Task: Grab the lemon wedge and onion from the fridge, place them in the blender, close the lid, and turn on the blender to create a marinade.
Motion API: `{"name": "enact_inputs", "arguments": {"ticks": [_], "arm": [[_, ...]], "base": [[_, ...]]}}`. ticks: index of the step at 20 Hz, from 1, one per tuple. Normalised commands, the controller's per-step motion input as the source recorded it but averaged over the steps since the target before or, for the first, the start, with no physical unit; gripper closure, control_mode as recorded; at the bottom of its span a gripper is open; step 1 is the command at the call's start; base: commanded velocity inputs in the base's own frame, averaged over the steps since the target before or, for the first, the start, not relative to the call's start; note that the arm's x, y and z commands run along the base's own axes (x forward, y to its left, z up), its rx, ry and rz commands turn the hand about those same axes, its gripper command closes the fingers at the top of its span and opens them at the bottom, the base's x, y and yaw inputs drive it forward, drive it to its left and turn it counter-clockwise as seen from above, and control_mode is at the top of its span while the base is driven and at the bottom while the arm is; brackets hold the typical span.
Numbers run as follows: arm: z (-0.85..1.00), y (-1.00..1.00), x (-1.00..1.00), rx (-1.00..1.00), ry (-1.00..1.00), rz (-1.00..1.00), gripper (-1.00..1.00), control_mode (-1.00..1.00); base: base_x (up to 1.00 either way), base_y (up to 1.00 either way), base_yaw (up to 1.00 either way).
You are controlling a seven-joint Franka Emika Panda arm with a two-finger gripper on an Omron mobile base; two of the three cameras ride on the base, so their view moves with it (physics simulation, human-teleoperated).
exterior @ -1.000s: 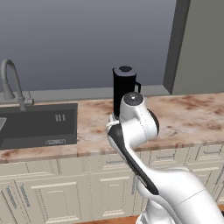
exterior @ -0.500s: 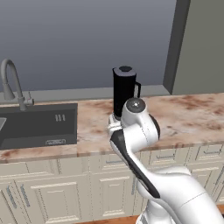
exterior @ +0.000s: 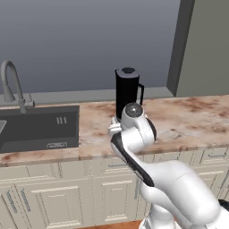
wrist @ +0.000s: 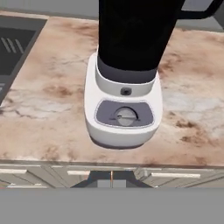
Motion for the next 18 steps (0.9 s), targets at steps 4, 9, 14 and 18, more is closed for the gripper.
{"name": "enact_inputs", "arguments": {"ticks": [4, 9, 14, 18], "arm": [[-0.09, -0.02, 0.55, 0.05, 0.00, -0.14, 1.00, -1.00], [-0.12, -0.06, 0.35, 0.06, 0.00, -0.20, 1.00, -1.00], [-0.12, -0.23, 0.04, 0.12, 0.00, -0.12, 1.00, -1.00], [-0.03, -0.22, 0.06, 0.06, 0.04, -0.04, 1.00, -1.00]], "base": [[0.00, 0.00, 0.00], [0.00, 0.00, 0.00], [0.00, 0.00, 0.00], [0.00, 0.00, 0.00]]}}
